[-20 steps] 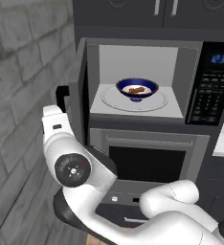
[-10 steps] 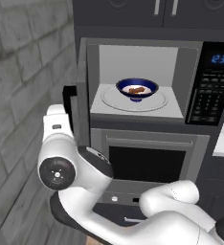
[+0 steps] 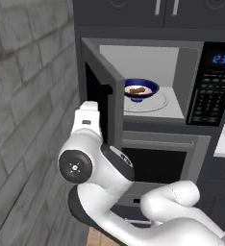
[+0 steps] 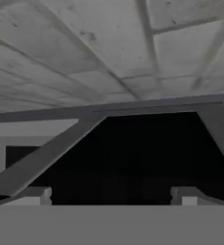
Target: Place the bowl containing the kebab skewer and shrimp in the microwave. Close the microwave door and press the start button to microwave the meal.
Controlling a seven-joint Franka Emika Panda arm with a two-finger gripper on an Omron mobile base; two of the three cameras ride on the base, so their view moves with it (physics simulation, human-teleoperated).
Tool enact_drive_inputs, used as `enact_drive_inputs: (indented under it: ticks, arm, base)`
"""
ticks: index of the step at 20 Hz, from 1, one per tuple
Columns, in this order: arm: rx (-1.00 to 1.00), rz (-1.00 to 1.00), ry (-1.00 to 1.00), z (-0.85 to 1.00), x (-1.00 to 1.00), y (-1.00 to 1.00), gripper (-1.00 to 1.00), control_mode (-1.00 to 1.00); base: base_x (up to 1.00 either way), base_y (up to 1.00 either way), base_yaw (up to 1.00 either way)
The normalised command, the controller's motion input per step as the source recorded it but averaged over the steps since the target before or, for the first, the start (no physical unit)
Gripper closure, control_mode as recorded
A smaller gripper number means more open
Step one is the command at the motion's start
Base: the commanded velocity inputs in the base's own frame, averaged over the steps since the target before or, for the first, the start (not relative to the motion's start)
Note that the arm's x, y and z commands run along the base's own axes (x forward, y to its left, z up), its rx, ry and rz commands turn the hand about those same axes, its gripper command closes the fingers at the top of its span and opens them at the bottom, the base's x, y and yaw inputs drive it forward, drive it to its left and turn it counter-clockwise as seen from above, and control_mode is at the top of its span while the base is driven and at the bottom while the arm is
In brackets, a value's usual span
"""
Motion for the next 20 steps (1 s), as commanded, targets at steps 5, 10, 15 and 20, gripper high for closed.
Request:
enact_drive_inputs:
  ticks: [5, 10, 15, 20]
  arm:
    - [0.14, -0.08, 0.00, 0.02, 0.00, -1.00, -1.00, -1.00]
    - [0.14, -0.07, 0.00, 0.00, 0.00, -1.00, -1.00, -1.00]
    - [0.14, -0.02, 0.00, 0.00, 0.10, -0.97, -1.00, -1.00]
    - [0.16, 0.02, 0.00, 0.00, 0.51, -0.65, -1.00, -1.00]
  base:
    - [0.00, 0.00, 0.00]
    - [0.00, 0.00, 0.00]
    - [0.00, 0.00, 0.00]
    - [0.00, 0.00, 0.00]
